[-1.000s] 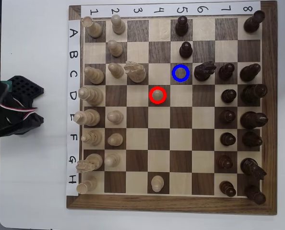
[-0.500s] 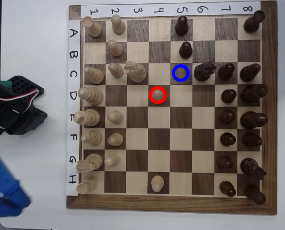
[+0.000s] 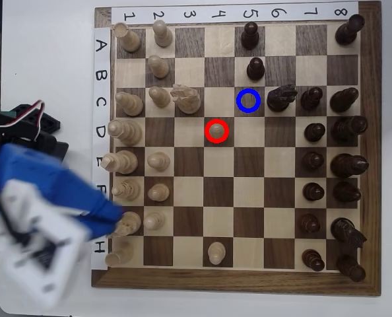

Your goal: Move the piece to destination

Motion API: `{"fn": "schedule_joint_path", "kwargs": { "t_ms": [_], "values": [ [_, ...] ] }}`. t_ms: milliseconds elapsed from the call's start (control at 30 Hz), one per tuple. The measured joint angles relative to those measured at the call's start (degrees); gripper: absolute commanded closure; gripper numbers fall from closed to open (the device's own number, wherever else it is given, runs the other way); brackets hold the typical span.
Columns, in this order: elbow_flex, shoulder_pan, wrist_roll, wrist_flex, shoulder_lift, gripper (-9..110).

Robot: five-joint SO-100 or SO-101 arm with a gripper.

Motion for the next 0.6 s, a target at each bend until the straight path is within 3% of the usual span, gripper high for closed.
{"fn": "schedule_joint_path", "kwargs": {
  "t_ms": [500,600],
  "values": [
    [9.7,-12.9,3.3,-8.3,-14.9,99],
    [9.8,-15.2,3.3,-8.3,-18.5,93]
  ]
}}
